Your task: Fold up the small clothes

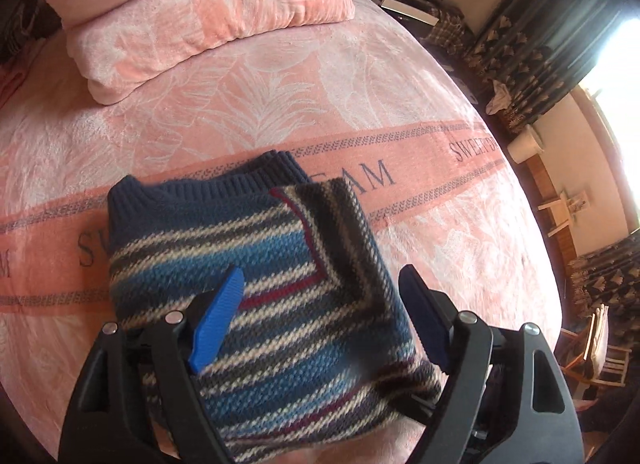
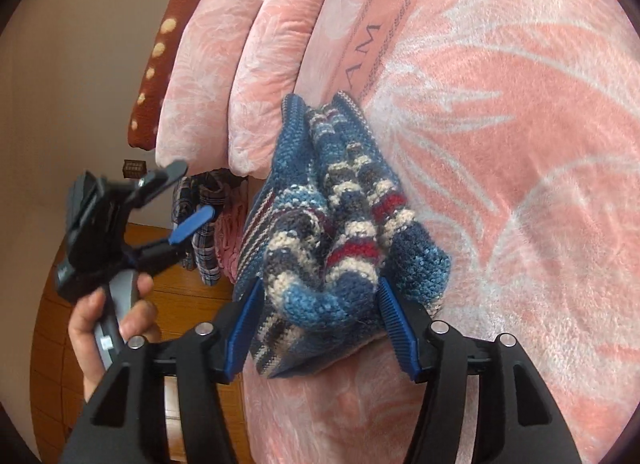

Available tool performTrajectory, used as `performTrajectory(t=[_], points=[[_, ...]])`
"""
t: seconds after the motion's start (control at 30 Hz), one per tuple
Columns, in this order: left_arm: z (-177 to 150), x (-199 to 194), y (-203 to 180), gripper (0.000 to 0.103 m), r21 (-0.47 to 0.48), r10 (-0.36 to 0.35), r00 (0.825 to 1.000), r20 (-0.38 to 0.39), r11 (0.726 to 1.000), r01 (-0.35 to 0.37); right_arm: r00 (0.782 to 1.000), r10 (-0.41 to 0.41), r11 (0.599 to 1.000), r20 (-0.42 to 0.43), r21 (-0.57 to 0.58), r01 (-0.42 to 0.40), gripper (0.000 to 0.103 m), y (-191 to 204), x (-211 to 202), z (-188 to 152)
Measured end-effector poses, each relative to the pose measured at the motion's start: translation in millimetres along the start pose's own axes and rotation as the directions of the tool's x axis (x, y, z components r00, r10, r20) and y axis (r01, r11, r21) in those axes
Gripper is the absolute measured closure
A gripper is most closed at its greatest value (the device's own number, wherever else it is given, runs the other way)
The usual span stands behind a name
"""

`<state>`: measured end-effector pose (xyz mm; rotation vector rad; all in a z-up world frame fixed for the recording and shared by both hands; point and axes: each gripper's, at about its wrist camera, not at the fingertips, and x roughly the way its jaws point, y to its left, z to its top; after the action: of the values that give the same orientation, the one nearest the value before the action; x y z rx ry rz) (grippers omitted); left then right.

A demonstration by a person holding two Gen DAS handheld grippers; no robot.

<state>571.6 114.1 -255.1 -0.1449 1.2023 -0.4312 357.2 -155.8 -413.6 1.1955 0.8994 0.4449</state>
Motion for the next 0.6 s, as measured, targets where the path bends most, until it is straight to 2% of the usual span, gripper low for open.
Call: performTrajectory(t=[0.13,0.27,0.33,0.4,0.47,0.53,0.57,0.6], points=[[-51.3,-28.3,52.9,0.021,-0.07,-0.095,0.995,-0.009,0.993,0.094,0.998,0.057,0.996,-0.033,0.073,-0.055,0.038,-6.0,2.0,3.4],[-82.2,-32.9,91.1,0.022,-0.169,-0.213,0.977,-0.022,0.964,0.206,0.994,0.067,0.997,-0.091,0.05,-0.063,0.038,4.5,3.3,12.7],[-86.2,-31.6,99.6,0.022,-0.187,-0.282,0.959,-0.007,0.943,0.276,0.988,0.071,0.997,-0.139,0.038,-0.066,0.037,8.5,7.7,20.4],[-86.5,-26.2,102.3,0.022,-0.204,-0.357,0.934,0.007,0.914,0.351,0.979,0.073,0.997,-0.192,0.041,-0.067,0.035,9.8,16.2,28.9],[-85.1,-17.0,105.1,0.022,-0.227,-0.406,0.914,0.016,0.888,0.399,0.969,0.047,0.999,-0.241,0.02,-0.044,0.036,14.3,25.9,37.4],[-85.2,-4.1,110.4,0.022,-0.262,-0.418,0.908,0.016,0.875,0.407,0.967,-0.024,0.998,-0.254,-0.064,0.008,0.074,23.5,28.2,44.3],[-86.8,4.9,114.2,0.022,-0.287,-0.432,0.902,0.009,0.863,0.416,0.968,-0.061,0.993,-0.244,-0.112,0.034,0.079,26.9,24.1,45.4],[-90.7,13.5,117.7,0.022,-0.31,-0.439,0.898,-0.002,0.854,0.417,0.968,-0.089,0.989,-0.235,-0.137,0.058,0.081,29.6,22.1,48.5]])
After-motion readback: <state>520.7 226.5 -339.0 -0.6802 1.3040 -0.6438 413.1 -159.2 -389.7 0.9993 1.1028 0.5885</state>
